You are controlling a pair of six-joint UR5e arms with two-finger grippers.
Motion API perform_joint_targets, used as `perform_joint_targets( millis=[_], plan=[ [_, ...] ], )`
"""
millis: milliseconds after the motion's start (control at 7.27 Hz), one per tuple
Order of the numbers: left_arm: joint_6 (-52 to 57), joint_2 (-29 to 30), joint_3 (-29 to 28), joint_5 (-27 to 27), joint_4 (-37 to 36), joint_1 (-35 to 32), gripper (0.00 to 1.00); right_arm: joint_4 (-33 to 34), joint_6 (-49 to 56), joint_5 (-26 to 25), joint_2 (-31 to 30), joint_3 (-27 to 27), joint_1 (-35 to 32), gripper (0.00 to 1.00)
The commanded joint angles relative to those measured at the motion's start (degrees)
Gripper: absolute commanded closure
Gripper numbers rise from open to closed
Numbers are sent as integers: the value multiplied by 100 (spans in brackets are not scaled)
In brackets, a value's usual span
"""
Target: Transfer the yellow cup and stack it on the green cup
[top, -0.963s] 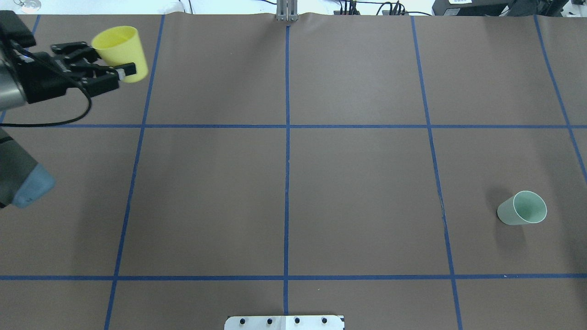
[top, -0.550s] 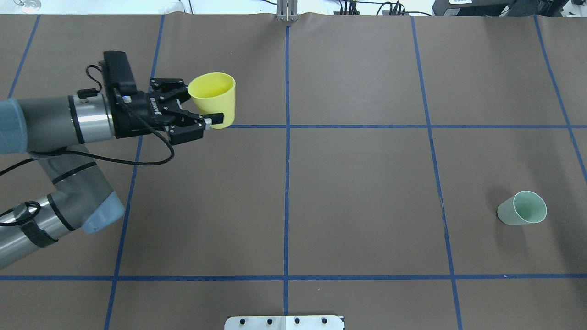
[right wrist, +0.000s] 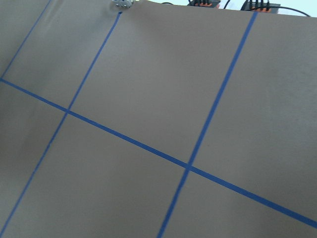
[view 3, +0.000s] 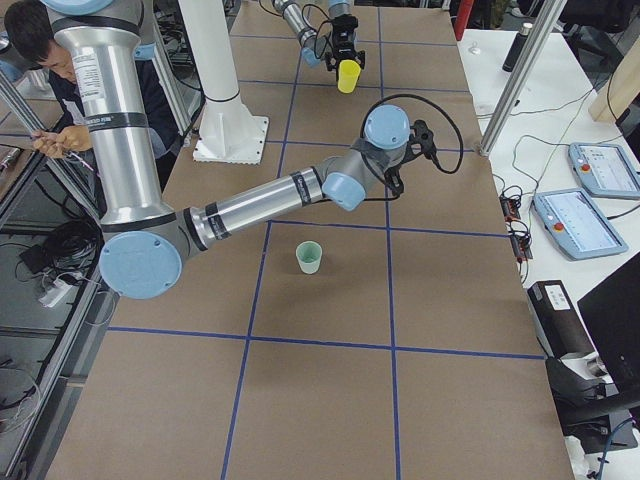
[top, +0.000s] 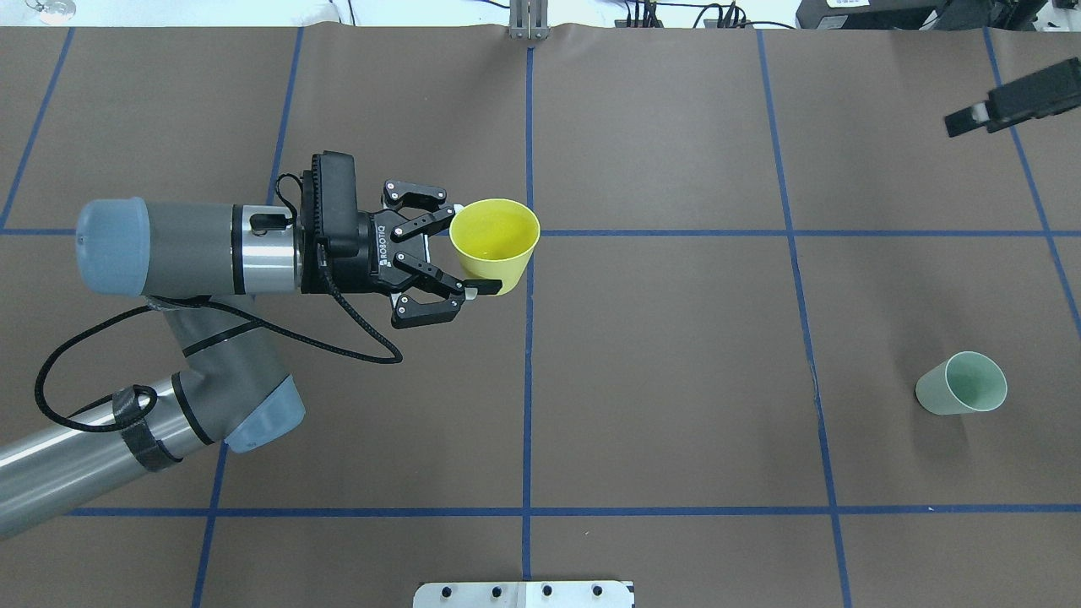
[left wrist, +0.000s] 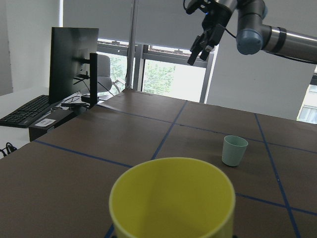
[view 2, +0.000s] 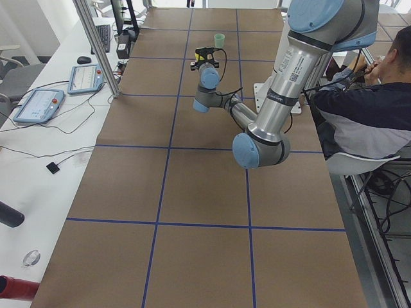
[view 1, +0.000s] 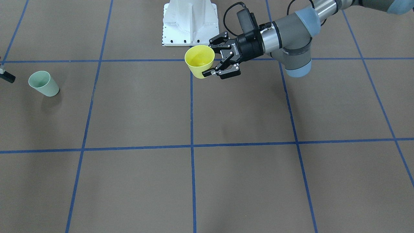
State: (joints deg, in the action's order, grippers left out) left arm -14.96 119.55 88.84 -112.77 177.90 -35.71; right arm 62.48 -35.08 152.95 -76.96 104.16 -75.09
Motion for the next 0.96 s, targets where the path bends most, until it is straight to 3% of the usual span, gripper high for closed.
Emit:
perform_joint_targets(
  millis=[0,275,550,825],
  plan=[
    [257,60,-217,10,-10,11,100,983,-1231,-699,838,506,773,1],
    [257,86,-314,10,-10,11,100,1021,-2655,-1476,1181,833,1739,1],
    [266,86,-323,10,-1,11,100,2174,-3521,-2072,2162,843,2548,1],
    [266,86,-323,19,8,11,100,2567,-3803,-2479,2509,869,3103,1]
  ],
)
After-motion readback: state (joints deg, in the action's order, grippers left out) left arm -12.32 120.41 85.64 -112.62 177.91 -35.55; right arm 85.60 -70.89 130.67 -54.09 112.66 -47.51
